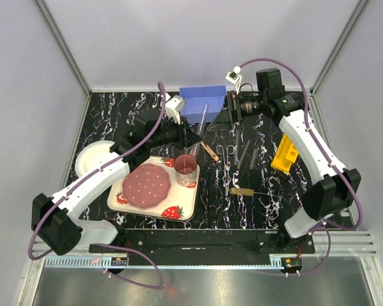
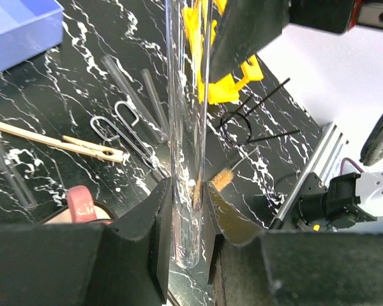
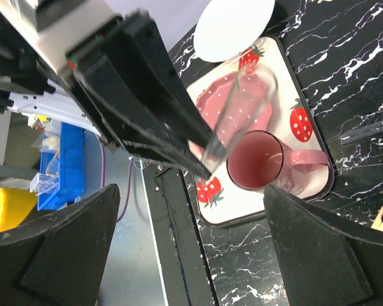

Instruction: Organize the chemistry lab equipment

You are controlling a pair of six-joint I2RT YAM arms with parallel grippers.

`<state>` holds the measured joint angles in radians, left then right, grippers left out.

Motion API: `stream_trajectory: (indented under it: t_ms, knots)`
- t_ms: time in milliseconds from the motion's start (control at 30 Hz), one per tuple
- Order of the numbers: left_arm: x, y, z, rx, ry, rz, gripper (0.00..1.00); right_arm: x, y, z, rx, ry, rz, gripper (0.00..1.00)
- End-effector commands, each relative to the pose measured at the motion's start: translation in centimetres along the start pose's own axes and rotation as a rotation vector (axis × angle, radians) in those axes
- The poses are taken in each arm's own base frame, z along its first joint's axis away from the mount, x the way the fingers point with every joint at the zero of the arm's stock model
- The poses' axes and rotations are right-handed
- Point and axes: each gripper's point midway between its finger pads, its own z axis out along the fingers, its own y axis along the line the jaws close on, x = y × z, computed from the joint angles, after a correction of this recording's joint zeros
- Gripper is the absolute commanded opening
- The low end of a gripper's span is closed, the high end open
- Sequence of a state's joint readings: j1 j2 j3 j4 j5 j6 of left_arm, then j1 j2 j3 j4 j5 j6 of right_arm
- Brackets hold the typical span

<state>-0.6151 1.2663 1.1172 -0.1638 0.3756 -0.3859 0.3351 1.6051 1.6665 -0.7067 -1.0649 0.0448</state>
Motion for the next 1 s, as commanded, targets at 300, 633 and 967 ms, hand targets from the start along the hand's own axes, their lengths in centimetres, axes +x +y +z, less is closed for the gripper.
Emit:
stream_trajectory:
  t_ms: [300,633,967]
  knots:
    - [-0.8,-3.2,2.2,0.027,-0.022,0.047,0.12,-1.3,-0.5,0.7,0.027,-0.047,0.117,0.90]
    - [-0.2,-3.5,2.4,0.023,-0.006,0.064,0.12,-0.7,-0.8,1.3,-0.008,-0.043,0.173,0.55]
    - [0.1,-3.9,2.4,0.029,0.009,0.081,0.12,-0.6,-1.8,1.2,0.045,-0.038,0.127,0.52]
